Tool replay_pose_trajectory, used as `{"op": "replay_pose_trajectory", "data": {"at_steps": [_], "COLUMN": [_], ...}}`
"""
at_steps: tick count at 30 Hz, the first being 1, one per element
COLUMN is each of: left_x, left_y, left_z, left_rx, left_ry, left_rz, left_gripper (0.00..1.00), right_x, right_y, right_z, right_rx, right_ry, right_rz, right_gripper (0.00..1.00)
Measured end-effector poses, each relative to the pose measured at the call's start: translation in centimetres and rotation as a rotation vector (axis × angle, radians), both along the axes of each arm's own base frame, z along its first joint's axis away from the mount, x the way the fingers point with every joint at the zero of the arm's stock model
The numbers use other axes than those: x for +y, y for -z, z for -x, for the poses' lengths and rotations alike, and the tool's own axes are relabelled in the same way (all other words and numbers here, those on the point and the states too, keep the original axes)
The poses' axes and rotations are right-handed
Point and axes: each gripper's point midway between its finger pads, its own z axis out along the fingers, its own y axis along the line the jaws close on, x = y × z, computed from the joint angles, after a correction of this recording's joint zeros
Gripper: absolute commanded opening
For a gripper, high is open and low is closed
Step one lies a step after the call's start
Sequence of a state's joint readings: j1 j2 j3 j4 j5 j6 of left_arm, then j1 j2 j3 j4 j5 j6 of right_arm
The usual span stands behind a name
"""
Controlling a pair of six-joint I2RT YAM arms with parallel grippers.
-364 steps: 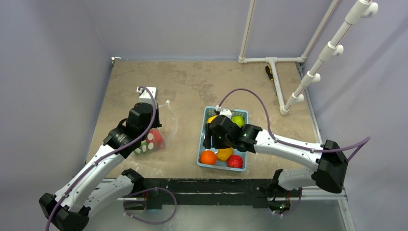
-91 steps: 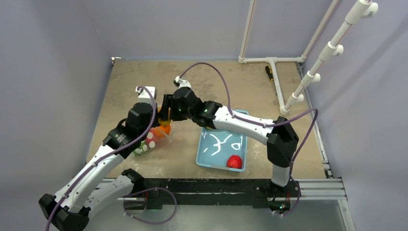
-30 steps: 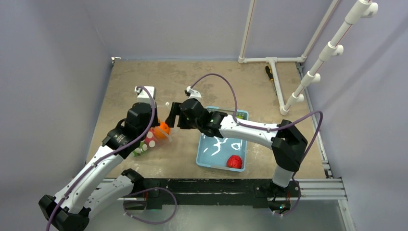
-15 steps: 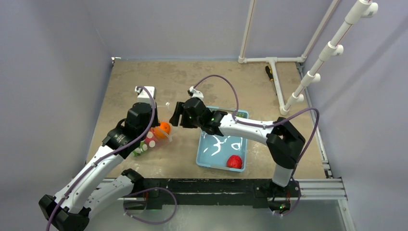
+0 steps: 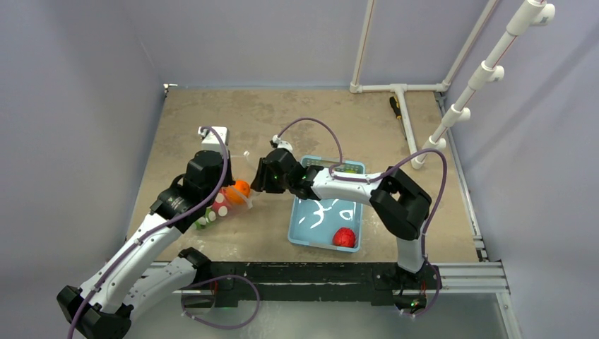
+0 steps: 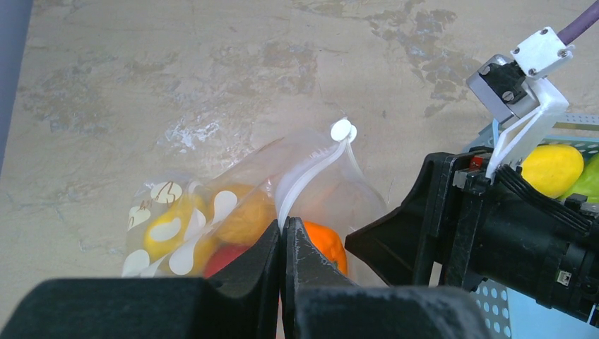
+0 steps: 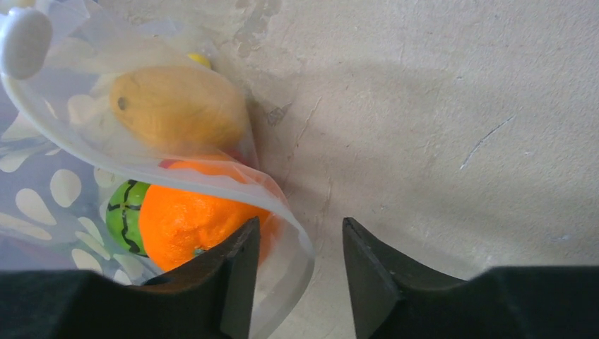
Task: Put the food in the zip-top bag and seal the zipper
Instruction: Adjust the zipper food storage bag at the center of the board.
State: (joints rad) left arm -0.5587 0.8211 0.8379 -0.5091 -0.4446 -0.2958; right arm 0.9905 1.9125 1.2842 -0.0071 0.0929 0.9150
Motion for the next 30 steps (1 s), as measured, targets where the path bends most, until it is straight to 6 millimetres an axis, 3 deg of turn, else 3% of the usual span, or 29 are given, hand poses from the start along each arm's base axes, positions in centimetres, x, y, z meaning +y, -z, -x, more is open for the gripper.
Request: {"op": "replay_pose_trajectory", "data": {"at_steps": [3, 8, 13, 17, 20, 25, 30], "left_x": [0.0, 0.0, 0.1, 0.3, 0.7, 1.2, 1.7], "left_y": [0.0, 0.0, -0.1, -0.6, -1.1, -1.6, -4.2], "left_z": [0.0, 0.0, 0.2, 0.5, 0.7, 1.2, 1.7], "left_rx": [0.000, 0.000, -0.003, -0.018, -0.034, -0.042, -0.086], "left_ry": [0.000, 0.000, -0.003, -0.012, -0.024, -0.045, -0.061], "left_rz": [0.000, 0.000, 0.007, 0.022, 0.037, 0.043, 0.086], "left_gripper": [0.00, 0.00, 0.00, 0.00, 0.00, 0.00, 0.00], "right_x": [0.1, 0.3, 0.3, 0.4, 0.3, 0.5, 0.3], "right_y": [-0.1, -0.4, -0.8, -2.4, -5.3, -11.7, -16.8], "right_z": [-0.1, -0.3, -0.5, -0.6, -0.7, -1.3, -1.7], "right_rx": [-0.001, -0.011, -0.016, -0.038, -0.075, -0.171, -0.257], "right_ry": [-0.003, -0.004, -0.003, -0.007, -0.011, -0.011, -0.013], "right_rz": [-0.010, -0.020, -0.021, -0.034, -0.064, -0.139, -0.177], "right_gripper": [0.31, 0.00, 0.00, 0.00, 0.00, 0.00, 0.00]}}
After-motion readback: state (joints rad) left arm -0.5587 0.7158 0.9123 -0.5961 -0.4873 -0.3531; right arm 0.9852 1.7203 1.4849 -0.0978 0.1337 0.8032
